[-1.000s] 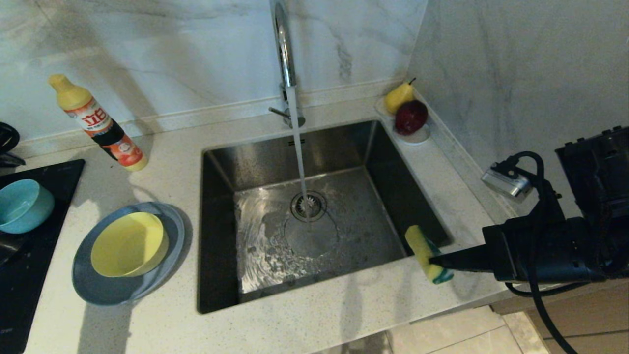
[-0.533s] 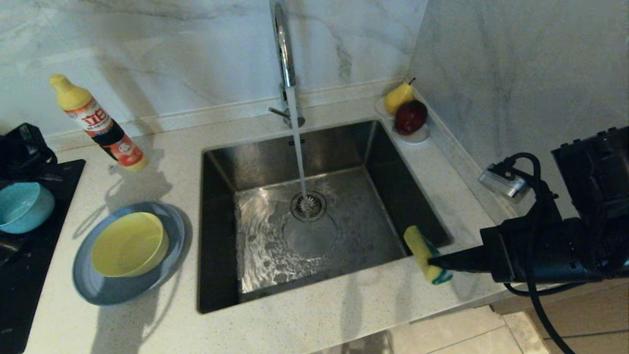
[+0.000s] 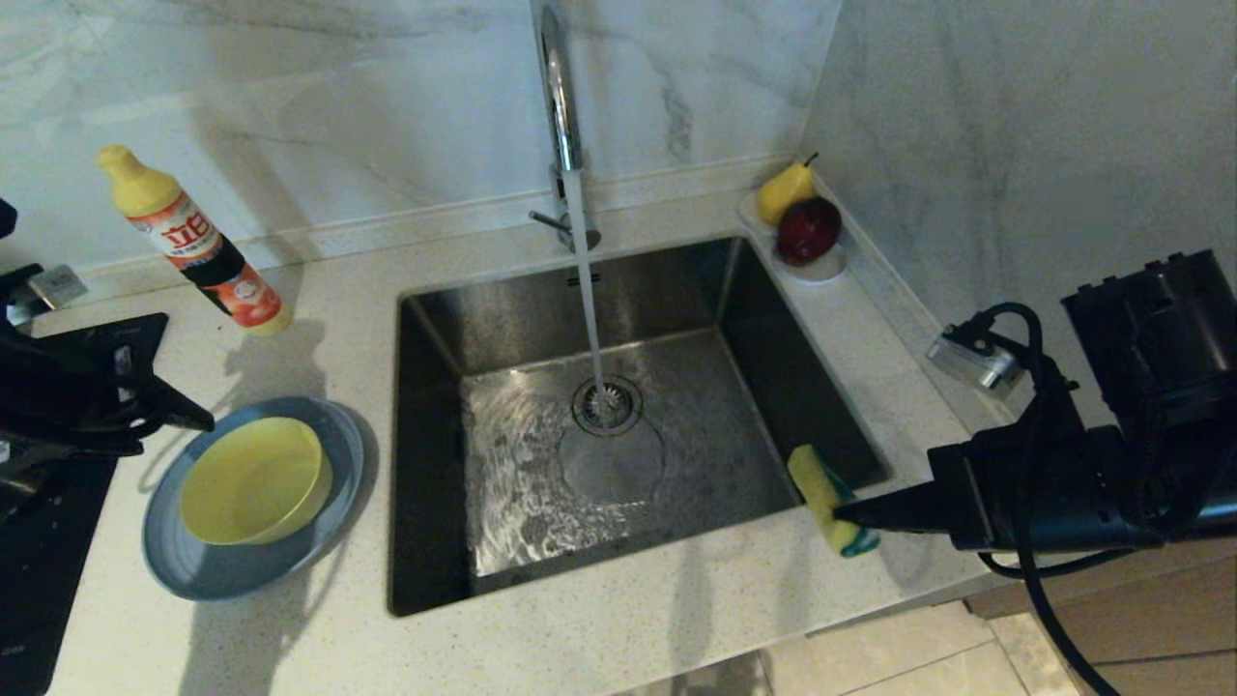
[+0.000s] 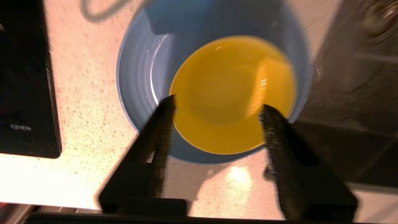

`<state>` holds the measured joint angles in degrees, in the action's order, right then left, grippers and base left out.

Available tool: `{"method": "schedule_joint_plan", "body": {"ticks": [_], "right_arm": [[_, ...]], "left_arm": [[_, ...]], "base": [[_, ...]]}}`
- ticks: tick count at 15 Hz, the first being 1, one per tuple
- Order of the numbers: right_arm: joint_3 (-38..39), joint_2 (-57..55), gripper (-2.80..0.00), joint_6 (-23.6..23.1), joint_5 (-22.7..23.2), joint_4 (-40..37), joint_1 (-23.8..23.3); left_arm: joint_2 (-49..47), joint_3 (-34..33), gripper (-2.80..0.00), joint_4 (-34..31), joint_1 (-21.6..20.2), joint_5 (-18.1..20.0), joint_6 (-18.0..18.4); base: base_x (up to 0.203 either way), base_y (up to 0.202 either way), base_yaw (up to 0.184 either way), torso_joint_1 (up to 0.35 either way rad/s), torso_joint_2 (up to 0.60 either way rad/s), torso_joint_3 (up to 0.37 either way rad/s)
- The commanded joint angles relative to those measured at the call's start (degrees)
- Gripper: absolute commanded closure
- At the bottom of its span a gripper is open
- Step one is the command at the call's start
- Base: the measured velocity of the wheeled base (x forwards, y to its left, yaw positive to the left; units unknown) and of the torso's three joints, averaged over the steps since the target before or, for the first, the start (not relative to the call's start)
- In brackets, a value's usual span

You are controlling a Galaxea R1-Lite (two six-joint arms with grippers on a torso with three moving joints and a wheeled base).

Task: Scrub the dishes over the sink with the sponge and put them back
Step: Wash the bowl

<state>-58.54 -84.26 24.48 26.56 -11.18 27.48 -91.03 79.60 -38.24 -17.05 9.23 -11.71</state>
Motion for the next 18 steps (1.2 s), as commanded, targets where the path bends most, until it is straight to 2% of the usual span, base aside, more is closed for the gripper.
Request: {"method": "schedule_joint_plan", "body": {"ticks": [1, 7, 10, 18], "right_arm": [[-0.08, -0.29, 0.0, 0.13, 0.07, 0.02, -0.21], [0.0, -0.11, 0.0, 0.13, 0.16, 0.02, -0.67], [0.18, -0.2, 0.0, 0.04, 0.16, -0.07, -1.47], [-1.24, -1.18, 0.0, 0.04, 0.16, -0.42, -1.46]], "left_arm": [[-3.48, -0.67, -2.8, -0.17, 0.08, -0.07, 0.09], [-5.42, -1.68, -2.8, 1.41, 0.0, -2.29, 0.67], [-7.13, -3.37, -2.8, 2.76, 0.09, -4.81, 0.81], [-10.94, -5.75, -2.8, 11.75, 0.07, -4.75, 0.34]], "base": [[0.0, 0.0, 0.0, 0.0, 0.0, 0.0], [0.0, 0.0, 0.0, 0.0, 0.0, 0.0], [0.0, 0.0, 0.0, 0.0, 0.0, 0.0], [0.0, 0.0, 0.0, 0.0, 0.0, 0.0]]}}
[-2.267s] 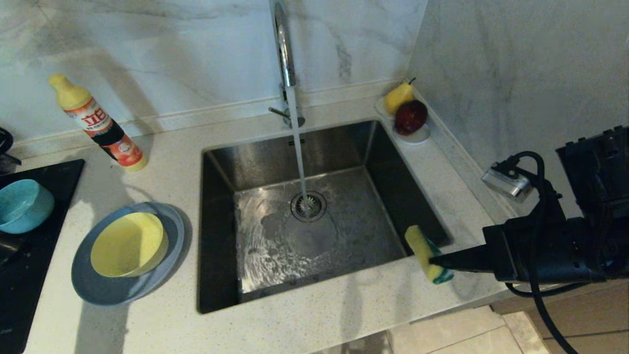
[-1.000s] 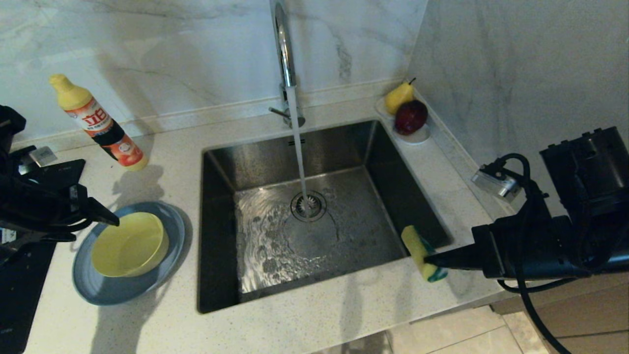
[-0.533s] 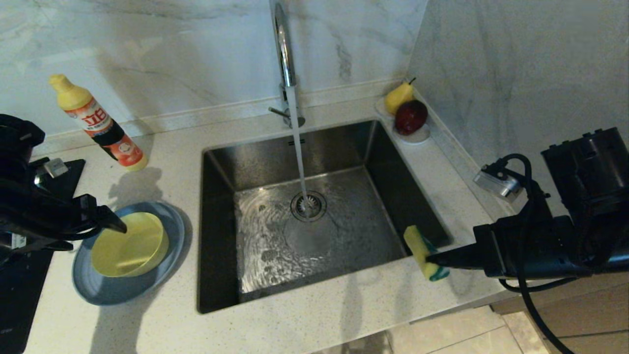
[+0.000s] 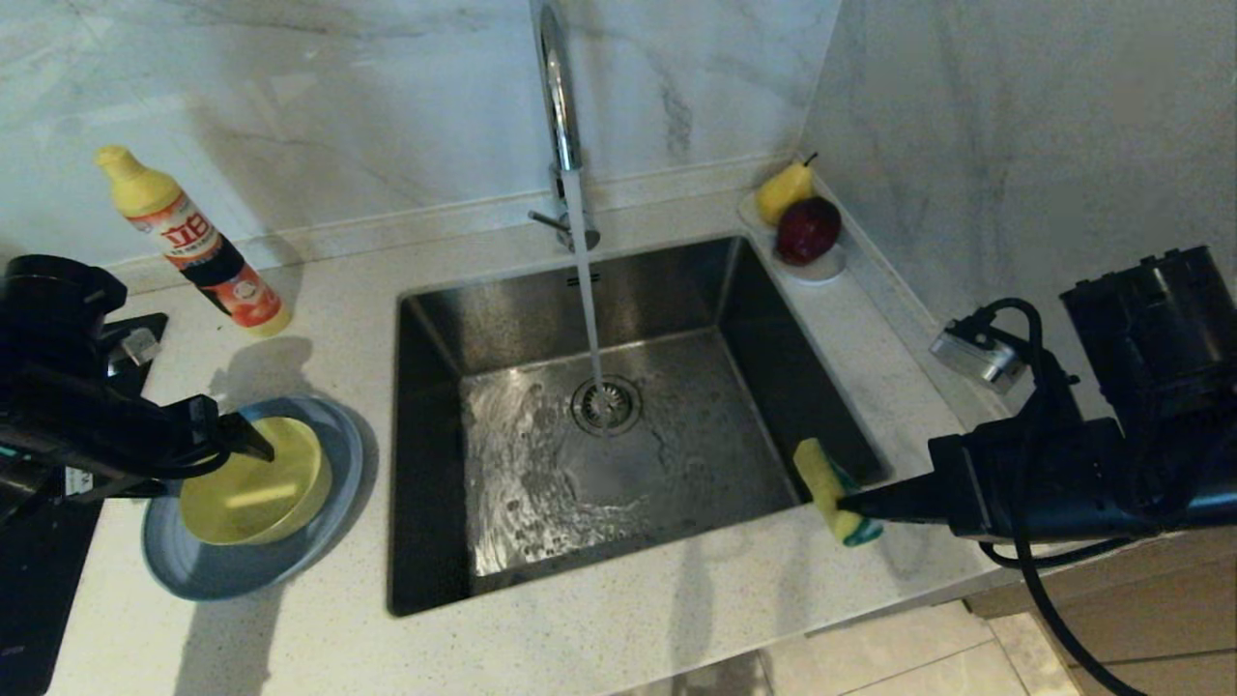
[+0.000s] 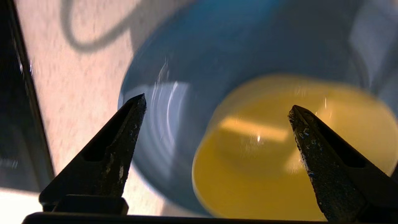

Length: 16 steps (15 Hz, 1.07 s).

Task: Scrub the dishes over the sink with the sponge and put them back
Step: Wash the bowl

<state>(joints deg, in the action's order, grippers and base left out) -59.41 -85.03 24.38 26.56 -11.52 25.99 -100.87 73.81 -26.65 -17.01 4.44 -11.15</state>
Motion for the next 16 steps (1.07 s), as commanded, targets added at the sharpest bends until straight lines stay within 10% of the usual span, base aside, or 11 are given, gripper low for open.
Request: {"method": "schedule_joint_plan", "body": {"ticks": [1, 9, 10, 16], "right_arm": [[-0.46, -0.56, 0.0, 0.14, 0.16, -0.08, 0.03], [-0.44, 0.24, 0.0, 0.14, 0.16, -0.17, -0.06], [-0.44, 0.39, 0.0, 0.14, 0.16, -0.17, -0.06], [-0.26, 0.57, 0.0, 0.14, 0.16, -0.17, -0.15]], "left_arm": [[-1.25, 0.22, -2.8, 0.54, 0.03, 0.05, -0.36], [-1.57, -0.41, -2.8, 0.37, 1.56, 0.17, -0.8], [-1.69, -0.66, 0.0, 0.39, 1.86, 0.13, -0.8], [-1.69, -0.07, 0.0, 0.64, 1.8, -2.27, -0.71]], "base": [[0.0, 0.0, 0.0, 0.0, 0.0, 0.0], [0.0, 0.0, 0.0, 0.0, 0.0, 0.0], [0.0, 0.0, 0.0, 0.0, 0.0, 0.0], [0.0, 0.0, 0.0, 0.0, 0.0, 0.0]]}}
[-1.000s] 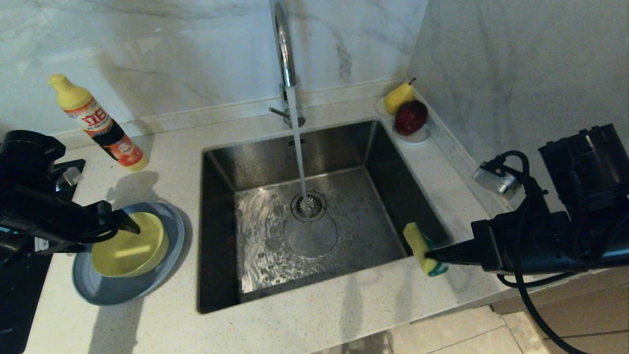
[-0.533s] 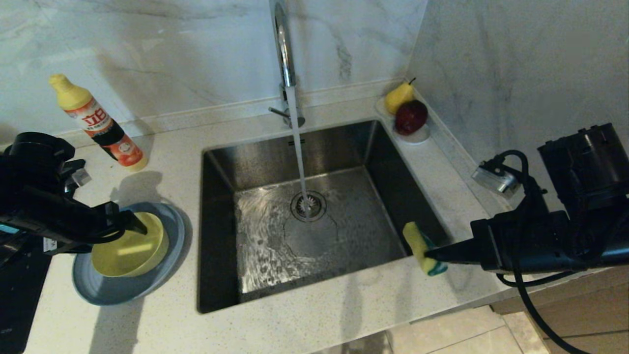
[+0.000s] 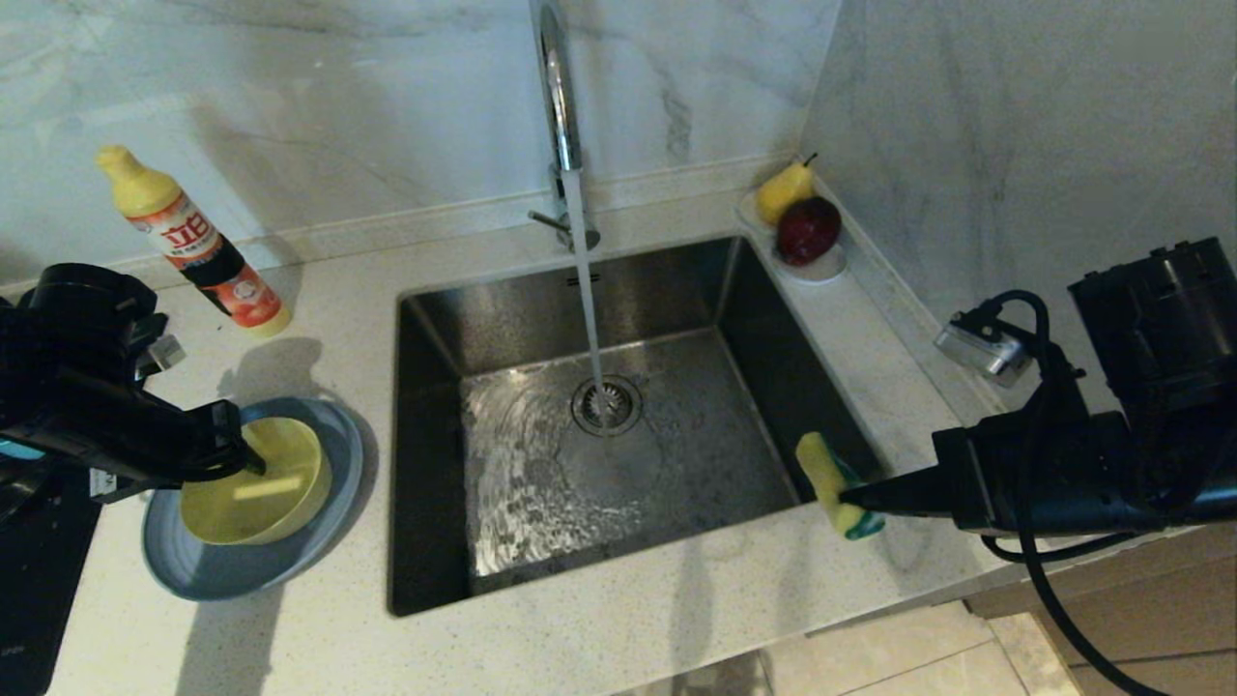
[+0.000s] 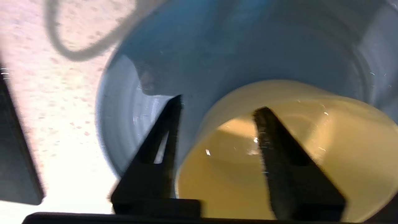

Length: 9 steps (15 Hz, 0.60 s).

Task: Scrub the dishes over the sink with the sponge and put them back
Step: Wash the bowl

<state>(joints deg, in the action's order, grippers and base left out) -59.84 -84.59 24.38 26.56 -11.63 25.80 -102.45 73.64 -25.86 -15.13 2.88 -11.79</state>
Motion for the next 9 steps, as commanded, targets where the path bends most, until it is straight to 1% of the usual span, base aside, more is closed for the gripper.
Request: {"method": "schedule_joint_plan", "body": {"ticks": [1, 7, 9], "right_arm": [[0.16, 0.13, 0.0, 0.14, 0.16, -0.06, 0.04], [0.47, 0.22, 0.0, 0.14, 0.16, -0.06, 0.04], [0.69, 0.31, 0.0, 0.14, 0.24, -0.06, 0.04]], "left_arm": [[-0.21, 0.1, 0.0, 0.01, -0.08, -1.39, -0.08], [0.19, 0.31, 0.0, 0.72, -0.08, -1.83, 0.01], [1.1, 2.02, 0.0, 0.11, -0.45, -1.83, -0.26]], "base": [[0.0, 0.0, 0.0, 0.0, 0.0, 0.0], [0.0, 0.0, 0.0, 0.0, 0.0, 0.0], [0.0, 0.0, 0.0, 0.0, 0.0, 0.0]]}}
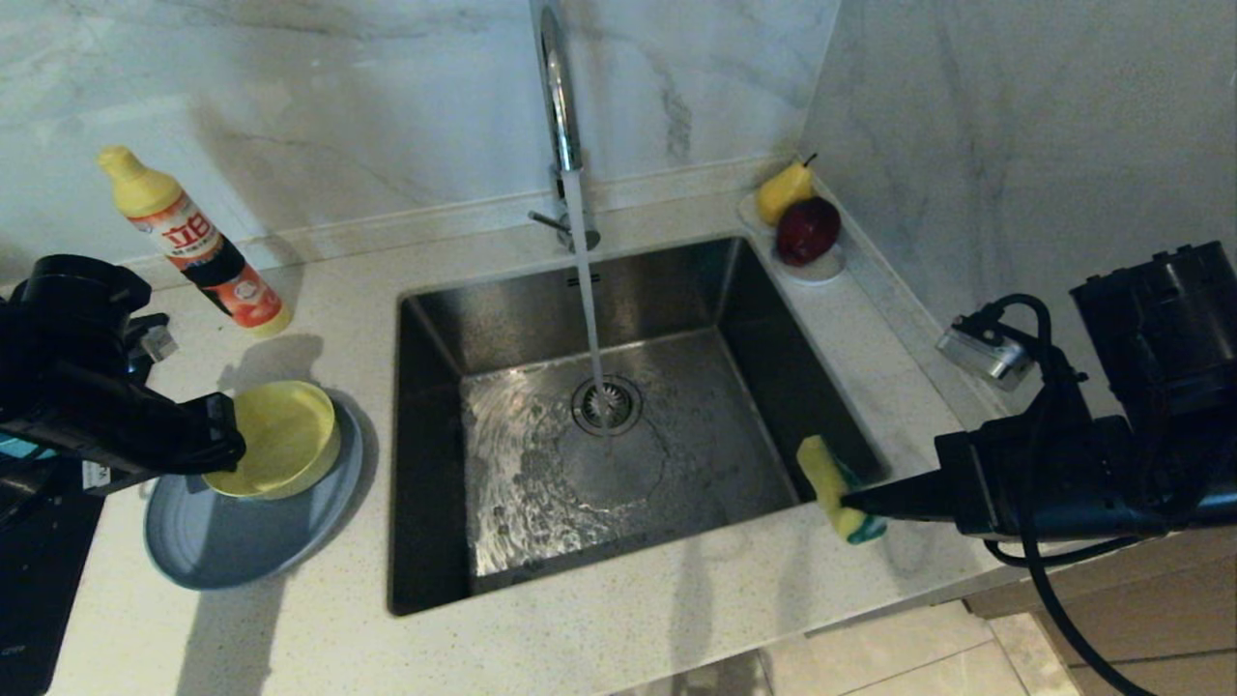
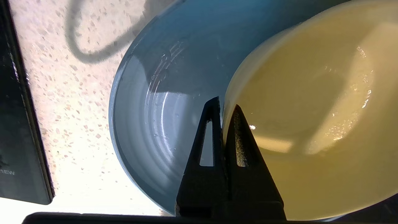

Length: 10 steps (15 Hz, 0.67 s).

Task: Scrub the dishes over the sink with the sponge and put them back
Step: Wash the bowl

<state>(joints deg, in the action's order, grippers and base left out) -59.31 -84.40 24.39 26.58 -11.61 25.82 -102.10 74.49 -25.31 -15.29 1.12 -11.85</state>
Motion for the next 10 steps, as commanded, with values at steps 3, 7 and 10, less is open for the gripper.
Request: {"method": "schedule_joint_plan", "body": {"ticks": [3, 7, 10], "right_arm": [[0.07, 0.25, 0.0, 0.13, 0.22, -0.08, 0.02], [0.16, 0.19, 0.0, 0.21, 0.22, 0.09, 0.1], [0.25, -0.16, 0.0, 0.22, 0.22, 0.27, 0.11]], "left_arm": [[4.64, 5.42, 0.0, -3.44, -1.75, -0.06, -0.29], [9.17, 12.18, 0.0, -9.54, -2.82, 0.54, -0.47], [10.69, 15.3, 0.0, -9.83, 0.98, 0.66, -6.08]], "base": [[0.0, 0.0, 0.0, 0.0, 0.0, 0.0], [0.0, 0.0, 0.0, 0.0, 0.0, 0.0], [0.0, 0.0, 0.0, 0.0, 0.0, 0.0]]}}
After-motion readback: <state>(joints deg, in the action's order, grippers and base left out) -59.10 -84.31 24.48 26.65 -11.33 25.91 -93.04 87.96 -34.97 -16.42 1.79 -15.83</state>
